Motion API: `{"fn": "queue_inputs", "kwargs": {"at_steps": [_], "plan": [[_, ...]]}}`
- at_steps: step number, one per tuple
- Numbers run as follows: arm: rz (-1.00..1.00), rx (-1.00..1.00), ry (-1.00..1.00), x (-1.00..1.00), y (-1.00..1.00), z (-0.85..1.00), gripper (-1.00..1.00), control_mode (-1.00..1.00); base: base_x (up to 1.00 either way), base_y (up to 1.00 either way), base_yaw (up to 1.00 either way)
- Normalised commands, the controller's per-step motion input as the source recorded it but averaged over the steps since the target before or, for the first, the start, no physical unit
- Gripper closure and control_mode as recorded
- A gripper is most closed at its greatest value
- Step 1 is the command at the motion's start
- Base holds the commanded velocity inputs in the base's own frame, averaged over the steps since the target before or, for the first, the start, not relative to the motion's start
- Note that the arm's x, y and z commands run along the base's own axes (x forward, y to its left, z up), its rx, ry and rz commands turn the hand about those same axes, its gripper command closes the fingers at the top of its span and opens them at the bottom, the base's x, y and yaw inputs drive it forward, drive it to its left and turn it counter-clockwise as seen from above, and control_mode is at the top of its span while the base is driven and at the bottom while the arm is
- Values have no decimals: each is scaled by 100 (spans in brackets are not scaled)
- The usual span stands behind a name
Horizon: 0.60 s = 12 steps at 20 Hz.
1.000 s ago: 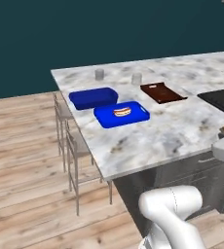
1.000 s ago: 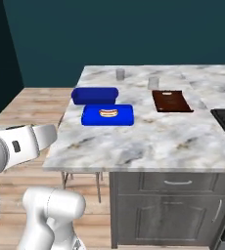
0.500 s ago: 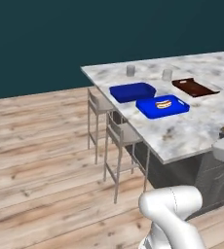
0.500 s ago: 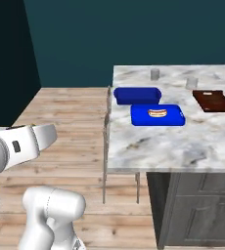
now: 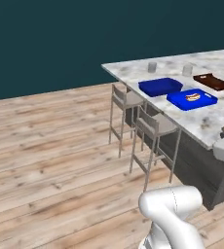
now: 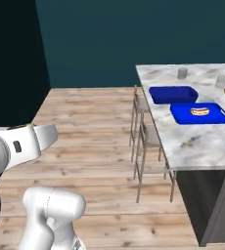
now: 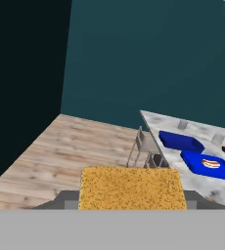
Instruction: Take the cakes from the fridge and place them on the empty tray on the dining counter.
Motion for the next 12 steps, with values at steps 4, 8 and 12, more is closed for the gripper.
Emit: {"fn": "queue_inputs", "kwargs": {"at_steps": [4, 8, 12], "plan": [[0, 0, 0, 0, 0, 0, 100, 100, 44, 84, -27], [0, 0, 0, 0, 0, 0, 100, 100, 92, 30, -41], [0, 0, 0, 0, 0, 0, 100, 100, 100, 8, -47]]}}
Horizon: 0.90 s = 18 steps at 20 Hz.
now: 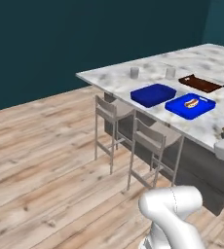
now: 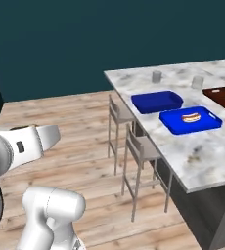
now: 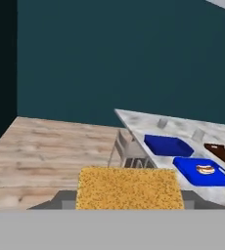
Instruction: Take the cakes from the fridge and place them on the empty tray on the dining counter.
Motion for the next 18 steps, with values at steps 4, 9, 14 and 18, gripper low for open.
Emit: {"fn": "queue_inputs", "kwargs": {"at_steps": [4, 9, 14, 18], "plan": [[0, 0, 0, 0, 0, 0, 100, 100, 100, 20, -50], [0, 0, 0, 0, 0, 0, 100, 100, 87, 47, -54], [0, 0, 0, 0, 0, 0, 100, 100, 62, 64, -52], [0, 0, 0, 0, 0, 0, 100, 100, 53, 69, -49]]}}
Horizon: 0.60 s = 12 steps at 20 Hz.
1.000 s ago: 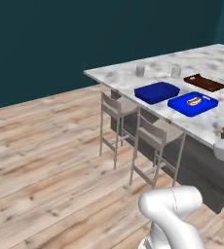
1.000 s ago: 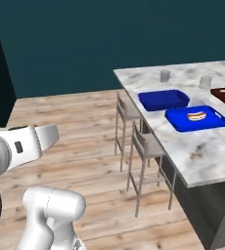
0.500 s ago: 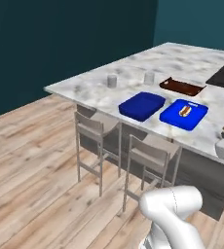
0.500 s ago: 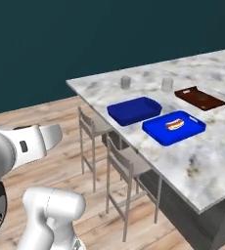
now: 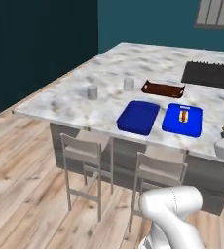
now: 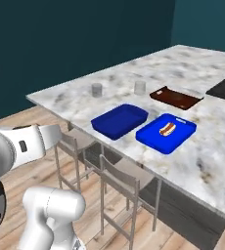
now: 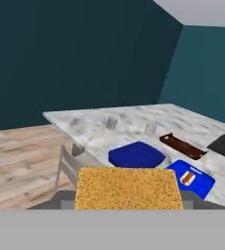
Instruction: Take the cakes from the fridge and place them on the empty tray on the dining counter.
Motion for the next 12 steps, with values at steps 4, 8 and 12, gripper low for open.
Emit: {"fn": "queue_inputs", "kwargs": {"at_steps": [4, 8, 12], "plan": [[0, 0, 0, 0, 0, 0, 100, 100, 53, 75, -49], [0, 0, 0, 0, 0, 0, 100, 100, 54, 75, -49], [0, 0, 0, 0, 0, 0, 100, 100, 51, 66, -48]]}}
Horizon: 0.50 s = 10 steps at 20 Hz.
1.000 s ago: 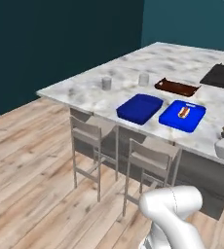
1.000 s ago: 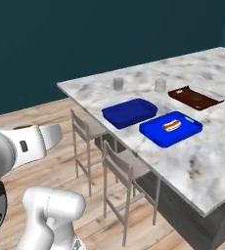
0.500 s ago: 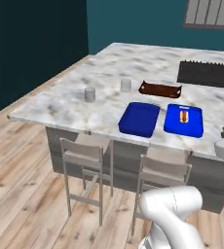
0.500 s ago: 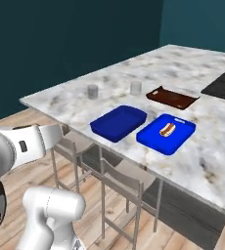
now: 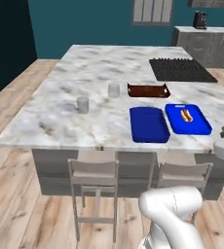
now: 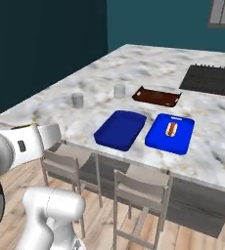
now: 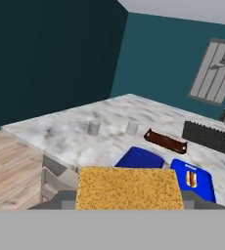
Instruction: Take the cakes from the fridge and place them on the empty tray on the dining counter.
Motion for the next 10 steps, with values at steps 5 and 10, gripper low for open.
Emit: {"fn": "queue_inputs", "kwargs": {"at_steps": [5, 10], "plan": [[0, 0, 0, 0, 0, 0, 100, 100, 53, 50, -44], [0, 0, 0, 0, 0, 0, 100, 100, 71, 4, -29]]}}
